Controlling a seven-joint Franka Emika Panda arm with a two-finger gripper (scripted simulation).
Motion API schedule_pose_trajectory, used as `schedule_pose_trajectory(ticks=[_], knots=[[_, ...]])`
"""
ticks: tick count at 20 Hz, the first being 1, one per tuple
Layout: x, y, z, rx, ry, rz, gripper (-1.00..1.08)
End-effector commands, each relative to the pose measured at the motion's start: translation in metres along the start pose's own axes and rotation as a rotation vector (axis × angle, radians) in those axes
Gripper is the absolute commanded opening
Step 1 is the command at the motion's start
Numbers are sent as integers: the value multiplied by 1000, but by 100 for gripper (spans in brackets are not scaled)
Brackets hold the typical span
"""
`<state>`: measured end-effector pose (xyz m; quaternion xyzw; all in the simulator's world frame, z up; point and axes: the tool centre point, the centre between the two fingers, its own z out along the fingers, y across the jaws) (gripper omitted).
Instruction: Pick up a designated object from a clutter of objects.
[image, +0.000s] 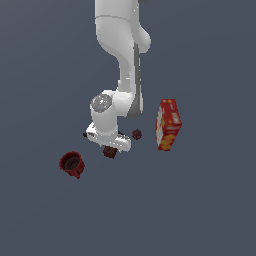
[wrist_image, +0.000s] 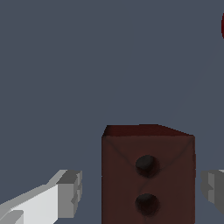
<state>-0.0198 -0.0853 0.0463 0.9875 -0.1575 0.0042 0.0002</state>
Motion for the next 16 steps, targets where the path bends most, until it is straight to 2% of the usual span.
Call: schedule_pose_trajectory(ticks=[1, 6, 7, 16], knots=[[-4, 0, 13, -1, -9, 0, 100], [-3, 0, 19, -1, -9, 0, 100], [-3, 0, 19, -1, -9, 0, -100], [-3, 0, 19, -1, -9, 0, -100]])
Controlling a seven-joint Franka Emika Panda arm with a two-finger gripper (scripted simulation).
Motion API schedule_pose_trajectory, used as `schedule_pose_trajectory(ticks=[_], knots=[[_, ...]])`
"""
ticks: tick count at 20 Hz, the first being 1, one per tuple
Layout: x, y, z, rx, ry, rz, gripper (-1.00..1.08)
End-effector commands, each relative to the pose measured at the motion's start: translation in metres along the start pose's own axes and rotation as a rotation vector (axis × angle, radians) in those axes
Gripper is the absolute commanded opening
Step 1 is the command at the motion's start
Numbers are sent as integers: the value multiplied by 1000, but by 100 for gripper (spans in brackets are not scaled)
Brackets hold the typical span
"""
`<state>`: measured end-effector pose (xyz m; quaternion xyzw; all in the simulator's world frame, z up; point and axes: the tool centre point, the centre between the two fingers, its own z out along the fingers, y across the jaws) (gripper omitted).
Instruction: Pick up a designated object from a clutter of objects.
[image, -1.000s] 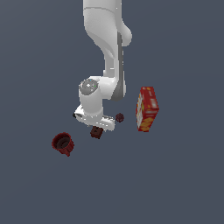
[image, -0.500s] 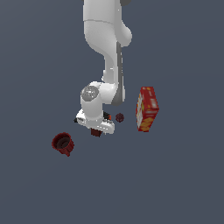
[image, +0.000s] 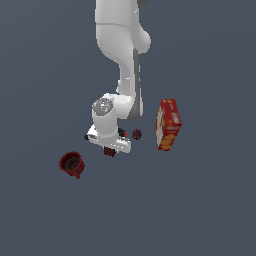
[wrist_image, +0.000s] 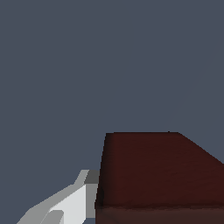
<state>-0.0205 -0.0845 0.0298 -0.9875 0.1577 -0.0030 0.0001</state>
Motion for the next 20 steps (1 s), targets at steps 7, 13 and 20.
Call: schedule_pose_trajectory(ticks=[7, 13, 20], knots=[[3, -3, -9, 0, 0, 0, -100], [13, -12, -34, 0, 0, 0, -100], [33, -29, -84, -1, -1, 1, -100]])
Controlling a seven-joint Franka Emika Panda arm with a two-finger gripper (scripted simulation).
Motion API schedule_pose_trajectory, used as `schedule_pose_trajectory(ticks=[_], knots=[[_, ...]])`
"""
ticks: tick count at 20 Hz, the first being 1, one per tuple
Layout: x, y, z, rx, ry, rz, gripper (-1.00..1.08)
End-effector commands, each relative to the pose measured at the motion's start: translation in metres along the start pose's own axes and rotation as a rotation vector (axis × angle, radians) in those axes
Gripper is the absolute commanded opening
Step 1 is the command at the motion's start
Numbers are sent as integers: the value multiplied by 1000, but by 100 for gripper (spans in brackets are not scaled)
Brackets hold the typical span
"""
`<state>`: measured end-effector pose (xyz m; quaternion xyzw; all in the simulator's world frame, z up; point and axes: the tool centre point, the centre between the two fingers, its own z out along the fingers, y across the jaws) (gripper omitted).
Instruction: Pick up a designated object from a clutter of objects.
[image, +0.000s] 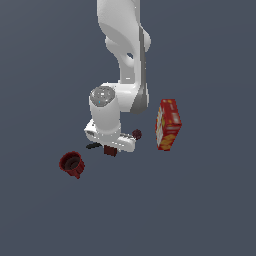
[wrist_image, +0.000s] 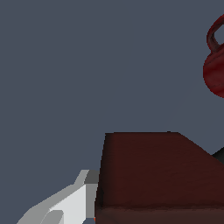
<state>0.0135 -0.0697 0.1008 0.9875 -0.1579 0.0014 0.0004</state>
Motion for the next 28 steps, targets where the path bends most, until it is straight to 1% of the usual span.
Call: schedule_pose_trajectory(ticks=[1, 16, 22, 28], knots=[[9, -7, -22, 0, 2, 0, -100], [64, -54, -154, -1, 0, 0, -100], [83, -69, -195, -1, -1, 0, -100], [99, -81, -228, 0, -2, 0, -100]])
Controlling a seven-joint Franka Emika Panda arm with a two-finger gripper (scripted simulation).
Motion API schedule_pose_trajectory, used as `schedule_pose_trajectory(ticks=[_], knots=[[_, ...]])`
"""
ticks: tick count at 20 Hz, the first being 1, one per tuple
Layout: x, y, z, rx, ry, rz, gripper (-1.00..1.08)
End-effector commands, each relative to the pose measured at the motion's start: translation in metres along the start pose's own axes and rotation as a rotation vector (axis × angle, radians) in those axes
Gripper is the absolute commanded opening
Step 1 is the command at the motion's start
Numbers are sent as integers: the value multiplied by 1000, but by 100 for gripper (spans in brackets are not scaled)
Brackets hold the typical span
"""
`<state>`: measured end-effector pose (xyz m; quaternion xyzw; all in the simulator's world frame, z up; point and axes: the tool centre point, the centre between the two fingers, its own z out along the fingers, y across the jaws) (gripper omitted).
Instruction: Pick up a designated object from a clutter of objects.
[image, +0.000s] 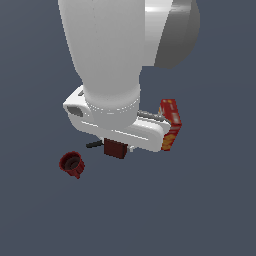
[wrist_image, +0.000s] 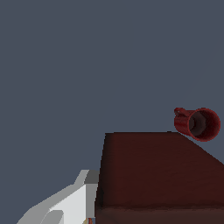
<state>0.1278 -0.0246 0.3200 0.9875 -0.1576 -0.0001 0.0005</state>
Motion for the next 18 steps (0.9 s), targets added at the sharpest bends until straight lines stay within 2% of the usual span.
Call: schedule_pose_trajectory(ticks=[1, 9, 18], knots=[[6, -5, -13, 1, 1, 0, -100], [18, -14, -37, 1, 1, 0, -100], [23, -17, -44, 1, 0, 0, -100]])
